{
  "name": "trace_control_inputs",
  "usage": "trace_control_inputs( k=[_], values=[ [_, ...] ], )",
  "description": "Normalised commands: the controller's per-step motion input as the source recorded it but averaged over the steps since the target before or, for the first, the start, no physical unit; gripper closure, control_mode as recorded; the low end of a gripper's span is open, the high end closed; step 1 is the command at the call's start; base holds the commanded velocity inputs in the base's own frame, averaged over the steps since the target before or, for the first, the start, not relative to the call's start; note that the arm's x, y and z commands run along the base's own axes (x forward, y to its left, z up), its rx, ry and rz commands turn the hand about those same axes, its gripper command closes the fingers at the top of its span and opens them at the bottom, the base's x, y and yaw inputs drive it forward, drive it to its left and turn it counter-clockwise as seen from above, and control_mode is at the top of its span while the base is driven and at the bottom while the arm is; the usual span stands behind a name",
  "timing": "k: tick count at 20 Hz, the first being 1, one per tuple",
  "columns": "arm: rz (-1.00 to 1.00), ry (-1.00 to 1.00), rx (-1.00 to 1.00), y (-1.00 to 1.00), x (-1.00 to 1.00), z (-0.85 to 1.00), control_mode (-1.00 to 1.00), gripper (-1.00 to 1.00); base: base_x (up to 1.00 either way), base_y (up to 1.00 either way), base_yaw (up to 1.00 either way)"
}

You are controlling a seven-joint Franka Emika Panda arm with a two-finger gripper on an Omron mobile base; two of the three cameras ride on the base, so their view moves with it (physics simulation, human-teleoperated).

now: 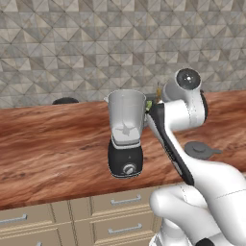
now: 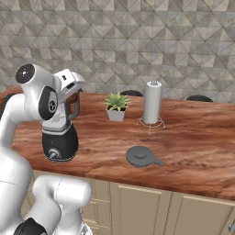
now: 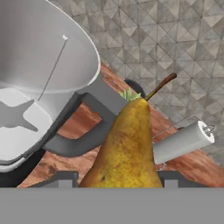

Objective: Open the blender lid, put the pear in the blender, close the lid, and start the blender.

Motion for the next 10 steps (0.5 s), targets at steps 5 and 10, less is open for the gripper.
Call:
trace_control_inputs(
  k=[5,10],
  values=[
    [-0.02,-0.03,-0.01,0.66,0.02,0.7,-1.0,1.0,0.0,0.0,0.0],
    [0.0,0.1,-0.01,0.79,0.3,0.29,-1.0,1.0,0.0,0.0,0.0]
  ],
)
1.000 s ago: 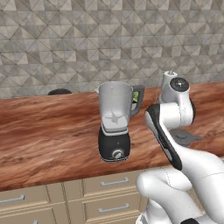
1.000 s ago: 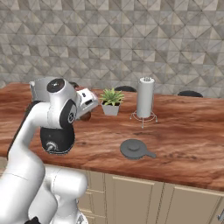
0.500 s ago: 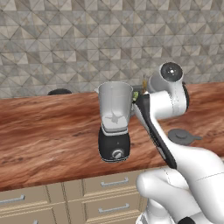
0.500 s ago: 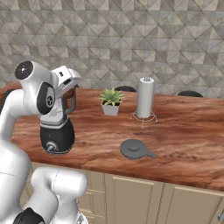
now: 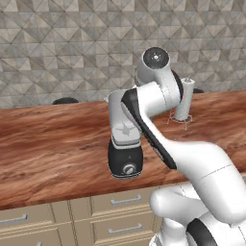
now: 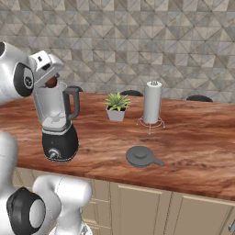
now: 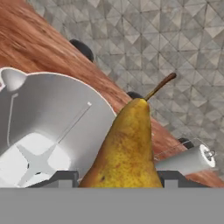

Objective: Open the blender lid, put the pear in the blender, close the lid, and start the blender.

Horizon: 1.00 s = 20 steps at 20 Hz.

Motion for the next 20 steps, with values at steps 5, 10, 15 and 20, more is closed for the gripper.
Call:
trace_control_inputs(
  k=[5,10,15,20],
  values=[
    [0.0,0.17,0.0,0.48,0.57,0.02,-1.0,1.0,0.0,0.0,0.0],
    [0.04,0.16,0.0,0.0,0.51,-0.45,-1.0,1.0,0.0,0.0,0.0],
    [0.01,0.13,0.0,0.01,0.05,-0.78,-1.0,1.0,0.0,0.0,0.0],
    [0.0,0.16,0.0,0.23,0.09,-0.73,-1.0,1.0,0.0,0.0,0.0]
  ],
)
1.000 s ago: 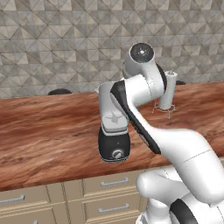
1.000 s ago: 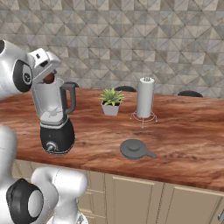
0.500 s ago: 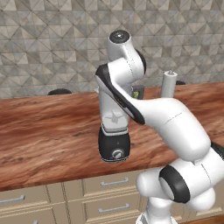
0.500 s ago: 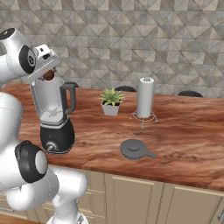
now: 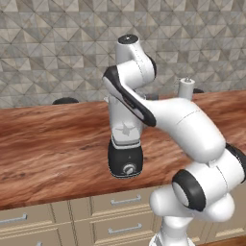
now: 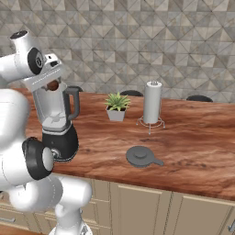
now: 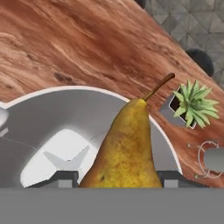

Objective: Open the blender lid, put the pear in the blender, close the lid, and start the blender.

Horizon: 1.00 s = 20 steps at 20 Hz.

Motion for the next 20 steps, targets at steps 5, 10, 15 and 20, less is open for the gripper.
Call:
trace_control_inputs(
  k=[5,10,15,20],
  values=[
    [0.0,0.19,0.0,0.23,0.11,-0.76,-1.0,1.0,0.0,0.0,0.0],
    [0.01,0.14,0.0,0.06,0.0,-0.92,-1.0,-1.0,0.0,0.0,0.0],
    [0.0,0.0,0.03,0.0,-0.29,-0.51,-1.0,-1.0,0.0,0.0,0.0],
    [0.0,-0.01,0.05,-0.02,-0.06,-0.26,-1.0,-1.0,0.0,0.0,0.0]
  ],
)
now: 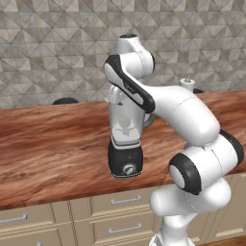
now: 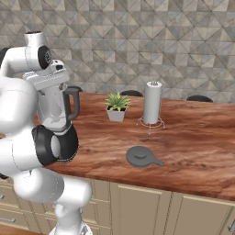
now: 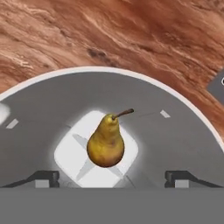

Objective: Open the blender lid, put the pear in the blender, close the lid, and start the blender.

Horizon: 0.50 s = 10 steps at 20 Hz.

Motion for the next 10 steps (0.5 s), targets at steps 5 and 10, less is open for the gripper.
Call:
trace_control_inputs(
  k=[5,10],
  values=[
    [0.0,-0.07,0.01,-0.05,-0.06,0.37,-1.0,-1.0,0.0,0.0,0.0],
    [0.0,-0.18,0.0,-0.47,-0.18,0.98,-1.0,-1.0,0.0,0.0,0.0]
  ],
)
